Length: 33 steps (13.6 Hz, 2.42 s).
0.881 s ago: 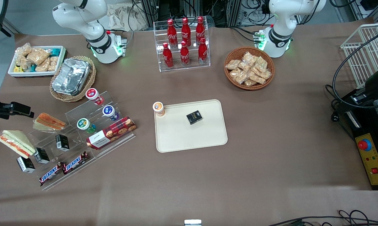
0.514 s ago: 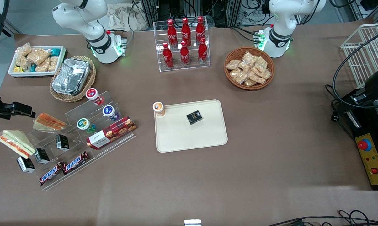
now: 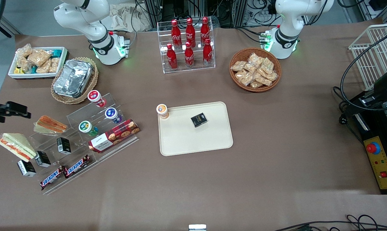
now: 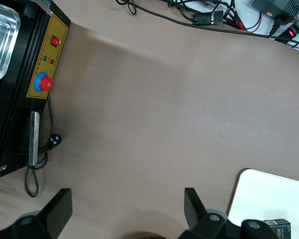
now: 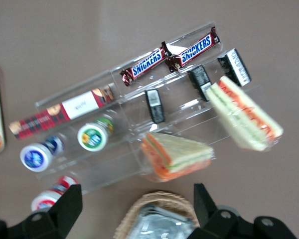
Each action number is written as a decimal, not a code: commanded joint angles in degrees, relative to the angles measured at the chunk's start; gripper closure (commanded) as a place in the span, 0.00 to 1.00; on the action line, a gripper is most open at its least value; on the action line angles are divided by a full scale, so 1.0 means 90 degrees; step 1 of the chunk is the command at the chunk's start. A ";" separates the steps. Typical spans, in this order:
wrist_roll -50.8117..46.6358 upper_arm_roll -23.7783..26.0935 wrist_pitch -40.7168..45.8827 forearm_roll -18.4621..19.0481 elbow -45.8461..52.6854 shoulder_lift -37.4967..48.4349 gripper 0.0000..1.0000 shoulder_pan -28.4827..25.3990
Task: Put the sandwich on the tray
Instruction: 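Move the right gripper toward the wrapped sandwich in the acrylic rack, then close the right gripper on the wrapped triangular sandwich and lift it, then carry the sandwich over the cream tray beside the black tissue box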
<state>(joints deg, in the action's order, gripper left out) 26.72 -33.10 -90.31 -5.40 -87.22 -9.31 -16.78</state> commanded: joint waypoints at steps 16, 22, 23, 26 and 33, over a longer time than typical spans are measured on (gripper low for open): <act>0.4296 0.0035 -0.2367 -0.0963 0.0091 -0.2451 0.01 0.1610; 0.4375 0.0065 -0.2408 -0.1177 0.0062 -0.2667 0.43 0.1698; 0.4374 0.0055 -0.2378 -0.1168 0.0062 -0.2638 0.73 0.1640; 0.4384 0.0055 -0.2329 -0.1148 0.0081 -0.2540 1.00 0.1533; 0.4296 0.0055 -0.1149 -0.0543 0.0169 -0.0979 1.00 0.0030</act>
<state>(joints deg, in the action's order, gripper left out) 65.28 -32.41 -103.37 -11.95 -84.52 -22.75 -12.82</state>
